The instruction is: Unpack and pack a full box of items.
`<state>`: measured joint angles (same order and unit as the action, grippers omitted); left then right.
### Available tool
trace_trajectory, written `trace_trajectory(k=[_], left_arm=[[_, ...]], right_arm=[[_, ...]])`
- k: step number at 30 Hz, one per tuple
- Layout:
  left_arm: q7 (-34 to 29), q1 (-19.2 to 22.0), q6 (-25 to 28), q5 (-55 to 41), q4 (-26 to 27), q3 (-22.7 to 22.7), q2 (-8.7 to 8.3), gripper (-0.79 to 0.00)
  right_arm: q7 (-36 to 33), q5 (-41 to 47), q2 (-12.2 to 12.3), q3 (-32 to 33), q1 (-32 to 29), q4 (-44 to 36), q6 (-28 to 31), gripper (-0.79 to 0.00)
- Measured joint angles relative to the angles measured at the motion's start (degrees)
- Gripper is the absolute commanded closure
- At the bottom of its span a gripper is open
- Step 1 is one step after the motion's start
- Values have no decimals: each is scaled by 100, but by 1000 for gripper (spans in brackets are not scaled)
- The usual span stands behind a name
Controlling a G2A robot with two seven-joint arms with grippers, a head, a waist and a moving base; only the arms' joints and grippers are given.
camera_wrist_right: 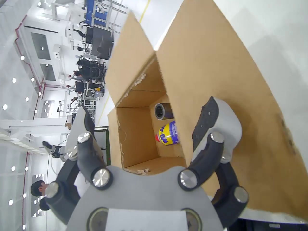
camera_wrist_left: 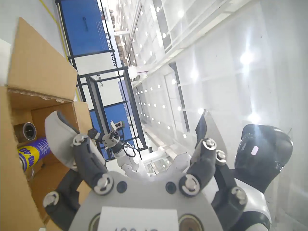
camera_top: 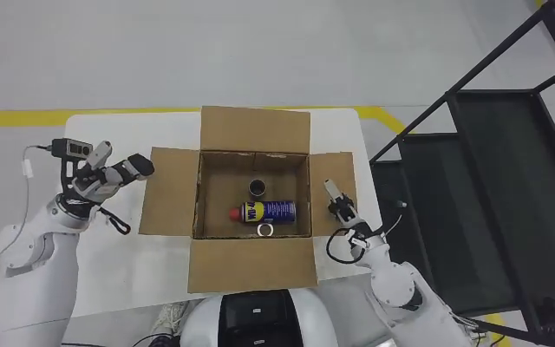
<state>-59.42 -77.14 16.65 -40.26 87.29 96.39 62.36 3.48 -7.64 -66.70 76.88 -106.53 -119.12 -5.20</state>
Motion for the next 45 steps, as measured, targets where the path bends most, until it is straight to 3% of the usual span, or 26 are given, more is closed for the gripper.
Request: trace_trajectory(k=[7,12,20,26,27,28,29,30,38,45], left_arm=[[-88,121,253,136,-823,354,-67,-785],[-132,392,431,602,-1525,328,-110,-785],[-348,1118,502,1437,-2624,-268,-106,-785],[-853,1684,628,1316,-3208,-730,-44,-785],[-966,1757,643,1342,-3270,-787,-41,-643],[-1093,1847,650,1375,-3345,-854,-39,-366],[-1150,1907,651,1425,-3400,-899,-40,-215],[-1170,1963,641,1491,-3457,-939,-41,0],[-1168,2227,522,1946,-3722,-1206,-59,0],[-1364,2246,586,1687,-3653,-1256,-66,0]], right_arm=[[-391,-698,-12,-342,219,-374,-36,-785],[-763,-1048,-50,-779,622,-335,-100,-785],[-871,-1136,-121,-1122,982,-139,-246,-785],[-889,-1133,-146,-1169,1039,-85,-271,-785],[-888,-1133,-149,-1172,1038,-81,-272,-785],[-892,-1131,-153,-1173,1036,-74,-271,-785],[-901,-1128,-155,-1173,1035,-68,-267,-785],[-909,-1122,-157,-1171,1034,-62,-261,-785],[-1048,-1017,-169,-1123,1051,20,-137,-785],[-1267,-852,-186,-1119,1179,180,4,-785]])
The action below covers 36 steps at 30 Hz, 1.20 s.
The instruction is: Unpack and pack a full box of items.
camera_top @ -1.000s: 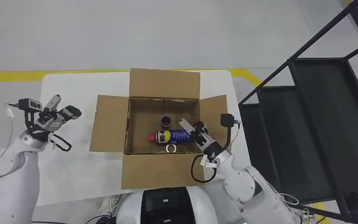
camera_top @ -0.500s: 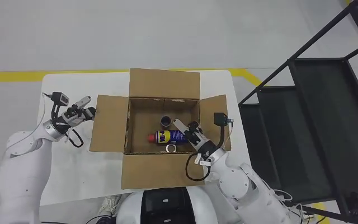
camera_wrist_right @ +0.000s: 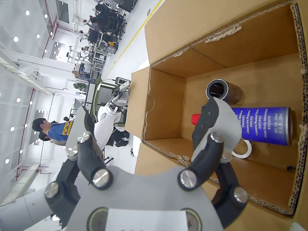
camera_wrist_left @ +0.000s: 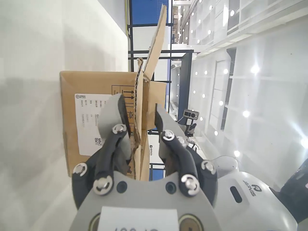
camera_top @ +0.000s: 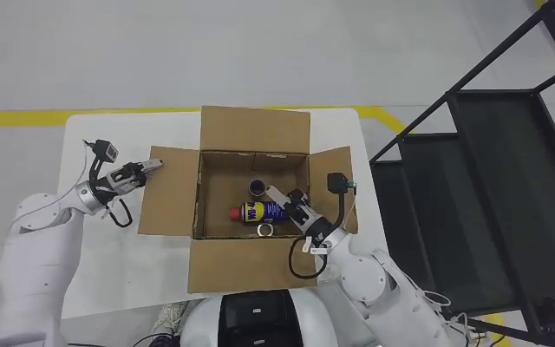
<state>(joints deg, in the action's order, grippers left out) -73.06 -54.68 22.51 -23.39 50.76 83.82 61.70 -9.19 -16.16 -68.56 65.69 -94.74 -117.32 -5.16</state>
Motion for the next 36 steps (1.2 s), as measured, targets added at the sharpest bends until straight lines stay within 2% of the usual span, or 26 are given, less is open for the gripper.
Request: trace_trajectory(k=[6,15,23,24,25,26,30,36], left_arm=[[54,-146,146,-397,74,251,-58,0],[115,-595,146,-765,178,634,-168,0],[614,-980,376,-823,449,1036,-264,0],[636,-1015,361,-823,495,1064,-273,-71],[647,-1053,316,-817,553,1085,-284,-582],[639,-1077,257,-805,592,1090,-292,-785],[589,-1101,25,-767,672,1143,-330,-785],[948,-1122,129,-841,681,1641,-442,-785]], right_arm=[[-124,92,-20,-37,120,119,66,-785],[-390,54,-52,-180,369,298,66,-785],[-630,-311,-116,-565,786,372,-138,-785],[-641,-324,-125,-605,830,387,-162,-785],[-652,-335,-138,-655,886,409,-189,-785],[-658,-340,-149,-691,928,429,-206,-785],[-716,-370,-190,-845,1097,521,-286,-785],[-737,-709,-276,-1185,1463,633,-566,-785]])
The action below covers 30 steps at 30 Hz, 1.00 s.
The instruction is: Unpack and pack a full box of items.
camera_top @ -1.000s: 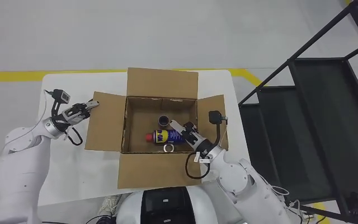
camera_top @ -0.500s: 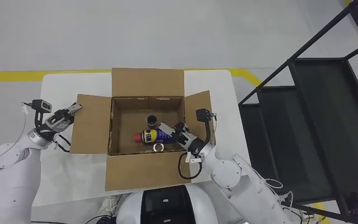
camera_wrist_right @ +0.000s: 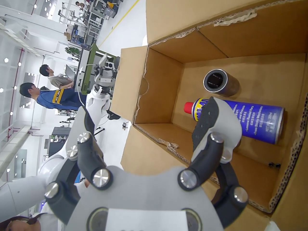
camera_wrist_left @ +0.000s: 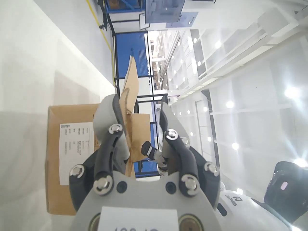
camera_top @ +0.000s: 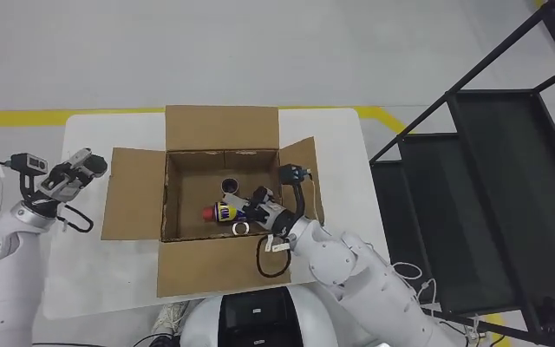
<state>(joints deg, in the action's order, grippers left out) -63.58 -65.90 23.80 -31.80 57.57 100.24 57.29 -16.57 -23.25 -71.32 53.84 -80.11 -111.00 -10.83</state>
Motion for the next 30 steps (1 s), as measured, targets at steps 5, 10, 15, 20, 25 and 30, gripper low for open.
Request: trace_trajectory(k=[5,10,15,20,25,30], left_arm=[[157,-196,155,-292,378,496,-80,-785],[896,-456,315,-689,1024,575,-17,-785],[1138,-519,258,-741,1237,515,5,-785],[1129,-517,261,-738,1230,517,5,-785],[1130,-517,261,-738,1230,517,5,-785],[1130,-517,261,-738,1230,517,5,-785]], right_arm=[[-149,-740,-132,-526,542,258,-815,-785],[-636,-1630,-377,-1238,1414,825,-2187,-785],[-1084,-2011,-648,-1819,2165,1333,-2877,-785],[-1201,-2097,-727,-1949,2353,1499,-3039,-785],[-1197,-2093,-725,-1946,2349,1494,-3034,-785],[-1169,-2095,-728,-1931,2328,1521,-3009,-785]])
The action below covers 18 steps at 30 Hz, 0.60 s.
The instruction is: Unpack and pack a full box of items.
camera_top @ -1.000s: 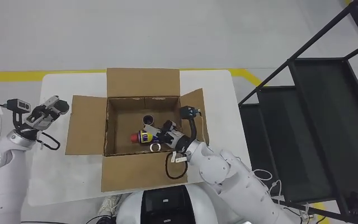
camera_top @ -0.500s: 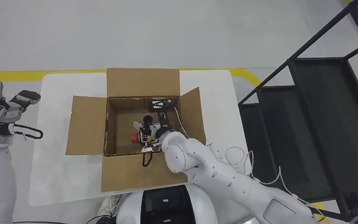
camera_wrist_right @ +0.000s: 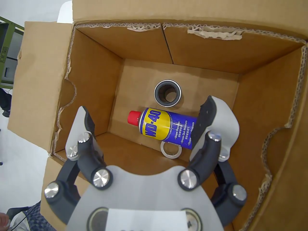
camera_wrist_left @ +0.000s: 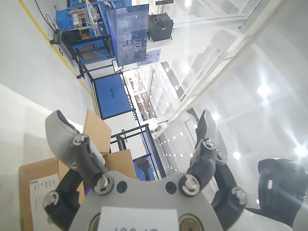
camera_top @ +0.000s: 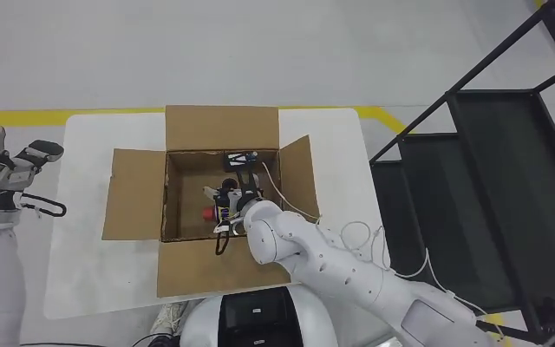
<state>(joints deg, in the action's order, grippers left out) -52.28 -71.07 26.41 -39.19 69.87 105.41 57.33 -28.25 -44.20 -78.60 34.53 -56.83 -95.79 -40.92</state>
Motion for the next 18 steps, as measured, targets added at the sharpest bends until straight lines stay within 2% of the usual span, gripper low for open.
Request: trace_trajectory(k=[3,11,15,18], left_arm=[[0,0,0,0,0,0,0,-785],[0,0,0,0,0,0,0,-785],[0,0,0,0,0,0,0,-785],[0,0,0,0,0,0,0,-785]], right_arm=[[-77,-217,-60,-98,85,156,-82,-785],[-652,-1079,-488,-797,782,417,-1055,-785],[-804,-1216,-625,-799,900,542,-1370,-785],[-786,-1143,-641,-595,773,444,-1455,-785]])
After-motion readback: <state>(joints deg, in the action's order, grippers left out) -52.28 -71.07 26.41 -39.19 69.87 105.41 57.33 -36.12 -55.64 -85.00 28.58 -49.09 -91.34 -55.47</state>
